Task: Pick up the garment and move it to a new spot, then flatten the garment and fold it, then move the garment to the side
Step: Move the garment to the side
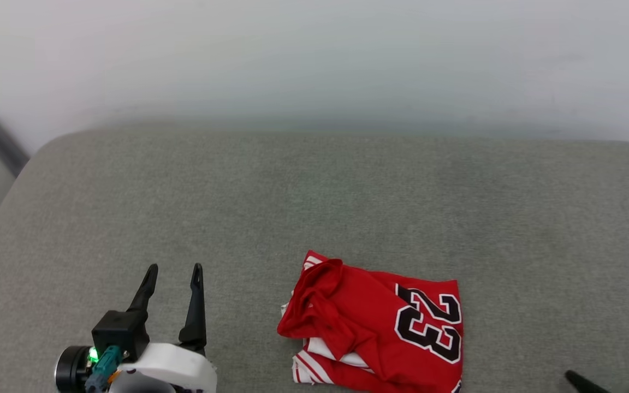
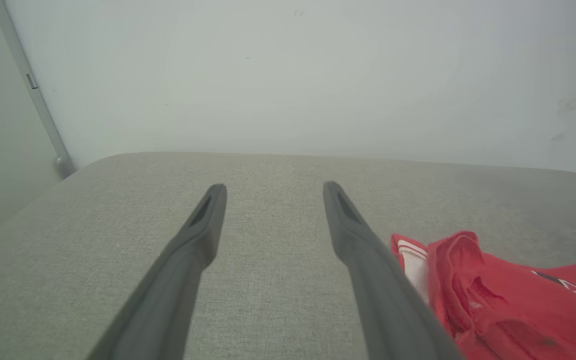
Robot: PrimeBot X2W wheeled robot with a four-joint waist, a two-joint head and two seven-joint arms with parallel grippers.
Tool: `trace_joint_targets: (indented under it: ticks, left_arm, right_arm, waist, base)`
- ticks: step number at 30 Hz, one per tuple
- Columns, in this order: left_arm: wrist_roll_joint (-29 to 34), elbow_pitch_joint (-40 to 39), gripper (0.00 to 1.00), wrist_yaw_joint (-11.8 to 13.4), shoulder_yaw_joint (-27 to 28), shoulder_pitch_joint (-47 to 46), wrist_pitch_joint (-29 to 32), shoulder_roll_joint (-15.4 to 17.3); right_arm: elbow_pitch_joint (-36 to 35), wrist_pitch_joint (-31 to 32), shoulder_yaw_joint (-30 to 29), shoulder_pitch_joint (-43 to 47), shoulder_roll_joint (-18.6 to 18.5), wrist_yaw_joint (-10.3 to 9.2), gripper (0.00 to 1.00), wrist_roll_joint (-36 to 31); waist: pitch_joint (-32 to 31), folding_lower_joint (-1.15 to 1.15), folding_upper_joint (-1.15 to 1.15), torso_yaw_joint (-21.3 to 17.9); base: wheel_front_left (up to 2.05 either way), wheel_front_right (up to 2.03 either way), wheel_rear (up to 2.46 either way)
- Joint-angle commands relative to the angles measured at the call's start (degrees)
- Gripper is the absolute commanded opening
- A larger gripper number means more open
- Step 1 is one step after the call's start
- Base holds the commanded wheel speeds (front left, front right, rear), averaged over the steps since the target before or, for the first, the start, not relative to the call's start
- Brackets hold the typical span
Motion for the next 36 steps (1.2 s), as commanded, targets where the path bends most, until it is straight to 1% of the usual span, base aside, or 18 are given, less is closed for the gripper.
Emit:
trace_joint_targets:
  ticks: [1,3,4,6,10,12,16,17,18,19,20,23,27,31,36]
  left_arm:
    - [0.89,-0.10,1.00,-0.78,0.40,-1.96,-0.38,-0.98]
    - [1.43,0.06,1.00,-1.34,0.75,-2.59,-0.39,-1.49]
    - [1.66,0.07,1.00,-1.60,0.90,-2.87,-0.39,-1.80]
    - [2.19,0.04,1.00,-2.16,1.11,-3.63,-0.39,-2.59]
    - [3.04,0.74,1.00,-3.38,1.27,-4.60,-0.39,-3.46]
    - [3.44,0.98,1.00,-3.88,1.45,-5.27,-0.39,-4.03]
    - [4.17,1.54,1.00,-4.66,2.21,-5.83,-0.39,-4.55]
    - [4.33,1.70,1.00,-4.83,2.41,-5.88,-0.39,-4.75]
    - [4.40,1.84,1.00,-5.06,2.58,-5.89,-0.39,-4.92]
    - [4.66,1.98,1.00,-5.15,2.74,-5.87,-0.39,-5.13]
    - [4.84,2.17,1.00,-5.29,2.93,-5.84,-0.39,-5.32]
    - [4.99,2.45,1.00,-5.72,3.67,-5.23,-0.39,-5.89]
    - [5.79,2.76,1.00,-6.23,4.14,-4.53,-0.33,-6.15]
    - [6.46,2.61,1.00,-6.63,4.65,-3.81,-0.33,-6.33]
    - [7.75,2.14,1.00,-7.47,4.04,-4.12,-0.27,-6.66]
  right_arm:
    - [2.50,7.36,-1.78,-3.21,1.81,0.00,1.00,7.96]
    - [4.11,10.77,-1.79,-5.01,2.53,0.00,1.00,12.70]
    - [4.71,11.44,-1.65,-6.08,2.68,0.00,1.00,14.82]
    - [6.98,12.14,-0.73,-8.53,2.77,0.00,1.00,19.74]
    - [13.17,11.65,4.24,-12.73,2.72,0.00,1.00,27.27]
    - [15.74,11.78,6.71,-14.21,2.73,-0.01,1.00,28.53]
    - [18.42,10.70,9.95,-16.30,2.84,0.00,1.00,30.01]
    - [18.77,10.51,10.69,-16.63,2.92,0.00,0.73,29.68]
    - [19.07,10.10,11.20,-16.99,3.00,-0.01,0.11,29.75]
    - [19.34,10.24,11.88,-17.09,3.05,-0.01,0.00,29.61]
    - [19.25,9.98,12.60,-17.06,2.99,-0.02,0.00,28.93]
    - [17.10,9.09,15.05,-16.90,1.22,-0.01,0.00,26.18]
    - [11.86,7.21,20.18,-16.55,-2.60,0.00,0.00,19.15]
    - [6.41,6.67,25.17,-17.21,-6.84,0.00,0.00,10.83]
    - [1.99,9.27,28.44,-17.90,-11.41,-0.01,0.00,1.64]
  waist:
    - [1.98,0.00,0.00,1.79]
    - [2.80,0.00,0.00,2.55]
    - [3.33,0.00,0.00,2.87]
    - [4.46,0.00,0.00,3.54]
    - [6.21,0.00,0.00,4.99]
    - [6.96,0.00,0.00,5.85]
    - [7.81,0.00,0.00,7.00]
    - [7.91,0.00,0.00,7.15]
    - [7.98,0.00,0.00,7.25]
    - [7.98,0.00,0.00,7.36]
    - [7.91,0.00,0.00,7.44]
    - [7.15,0.00,0.00,7.32]
    - [5.75,0.00,0.00,5.84]
    - [4.77,0.00,0.00,2.78]
    - [4.92,0.00,0.00,-2.78]
  base:
    - [0.00,0.00,0.00]
    - [0.00,0.00,0.00]
    - [0.00,0.00,0.00]
    - [0.00,0.00,0.00]
    - [0.00,0.00,0.00]
    - [0.00,0.00,0.00]
    - [0.00,0.00,0.00]
    - [0.00,0.00,0.00]
    - [0.00,0.00,0.00]
    - [0.00,0.00,0.00]
    - [0.00,0.00,0.00]
    - [0.00,0.00,0.00]
    - [0.00,0.00,0.00]
    - [0.00,0.00,0.00]
    - [0.00,0.00,0.00]
